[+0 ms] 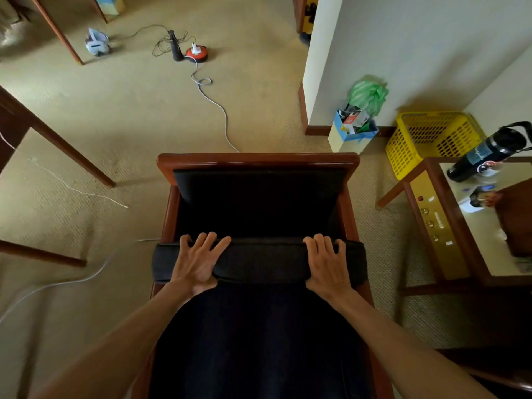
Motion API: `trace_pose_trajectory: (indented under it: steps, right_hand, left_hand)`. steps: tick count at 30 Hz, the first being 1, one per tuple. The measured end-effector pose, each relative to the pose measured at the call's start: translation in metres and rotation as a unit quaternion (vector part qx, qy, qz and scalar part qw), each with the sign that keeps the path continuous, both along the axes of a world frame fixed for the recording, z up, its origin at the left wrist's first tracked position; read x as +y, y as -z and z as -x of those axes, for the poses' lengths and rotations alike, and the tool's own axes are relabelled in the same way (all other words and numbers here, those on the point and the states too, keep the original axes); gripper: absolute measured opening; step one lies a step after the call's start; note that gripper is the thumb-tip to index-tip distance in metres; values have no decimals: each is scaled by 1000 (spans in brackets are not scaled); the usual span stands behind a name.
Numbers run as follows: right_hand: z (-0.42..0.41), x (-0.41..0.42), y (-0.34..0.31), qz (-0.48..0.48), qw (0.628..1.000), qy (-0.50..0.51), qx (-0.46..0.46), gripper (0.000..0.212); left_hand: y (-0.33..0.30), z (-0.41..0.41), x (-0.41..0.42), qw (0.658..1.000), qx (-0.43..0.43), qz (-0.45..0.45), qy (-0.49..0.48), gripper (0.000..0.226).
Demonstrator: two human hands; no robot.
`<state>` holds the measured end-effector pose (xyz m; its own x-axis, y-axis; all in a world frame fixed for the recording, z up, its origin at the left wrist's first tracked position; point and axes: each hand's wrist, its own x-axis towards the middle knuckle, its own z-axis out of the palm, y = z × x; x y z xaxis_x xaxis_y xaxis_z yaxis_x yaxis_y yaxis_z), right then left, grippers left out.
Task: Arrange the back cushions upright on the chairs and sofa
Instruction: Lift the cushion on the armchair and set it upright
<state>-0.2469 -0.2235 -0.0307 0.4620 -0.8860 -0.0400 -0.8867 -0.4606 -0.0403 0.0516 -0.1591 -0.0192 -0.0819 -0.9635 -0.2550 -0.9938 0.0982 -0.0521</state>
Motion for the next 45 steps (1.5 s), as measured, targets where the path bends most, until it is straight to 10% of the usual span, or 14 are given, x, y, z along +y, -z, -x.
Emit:
trace_pose_trajectory:
  steps: [45]
  right_hand:
    - [-32,-160,4,-85,995,57,15,119]
  left_hand:
    - [6,-59,-139,997,-22,0,-68,122]
